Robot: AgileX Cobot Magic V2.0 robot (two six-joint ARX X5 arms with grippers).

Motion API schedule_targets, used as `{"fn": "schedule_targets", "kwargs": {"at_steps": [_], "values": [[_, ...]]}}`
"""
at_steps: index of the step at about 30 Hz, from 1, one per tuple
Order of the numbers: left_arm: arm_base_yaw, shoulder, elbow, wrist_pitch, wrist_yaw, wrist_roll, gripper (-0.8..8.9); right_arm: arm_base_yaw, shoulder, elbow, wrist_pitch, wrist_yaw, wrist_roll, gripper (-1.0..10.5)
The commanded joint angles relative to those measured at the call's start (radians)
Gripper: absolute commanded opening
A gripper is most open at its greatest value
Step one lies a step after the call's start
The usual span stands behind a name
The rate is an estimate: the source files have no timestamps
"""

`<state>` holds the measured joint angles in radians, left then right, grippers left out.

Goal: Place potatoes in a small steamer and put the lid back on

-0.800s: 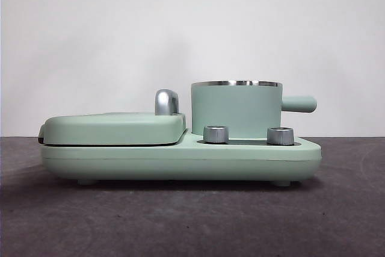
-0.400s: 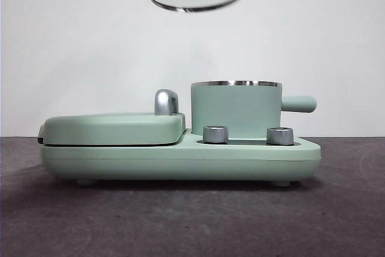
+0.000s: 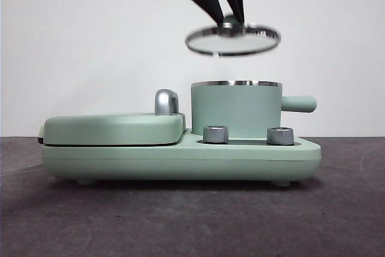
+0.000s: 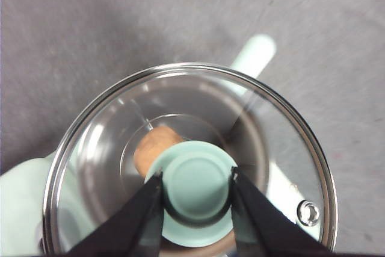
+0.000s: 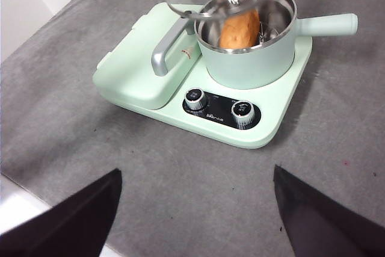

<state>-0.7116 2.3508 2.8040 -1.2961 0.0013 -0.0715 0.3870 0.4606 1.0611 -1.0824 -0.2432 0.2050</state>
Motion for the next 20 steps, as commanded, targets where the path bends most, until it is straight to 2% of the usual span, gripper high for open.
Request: {"fn": "schedule_targets", "kwargs": {"at_steps": [1, 5, 7, 20], "values": [[-0.008, 0.053, 0.033, 0.045, -0.003, -0.004, 0.05, 0.007, 0.001, 0.010, 0.020, -0.004, -0.023, 4.0], [-0.006, 0.086, 0.034, 0.091, -0.012, -0.024, 0.05, 0.007, 0.001, 0.010, 0.030, -0.005, -0.022, 4.0], [-0.006, 0.097, 0.034, 0.090, -0.040, -0.037, 0.05, 0.007, 0.001, 0.010, 0.029, -0.016, -0.021, 4.0], [-0.003, 0.116, 0.034, 0.070, -0.040, -0.045, 0.05, 0.007, 0.001, 0.010, 0.032, -0.019, -0.003, 4.0]]}}
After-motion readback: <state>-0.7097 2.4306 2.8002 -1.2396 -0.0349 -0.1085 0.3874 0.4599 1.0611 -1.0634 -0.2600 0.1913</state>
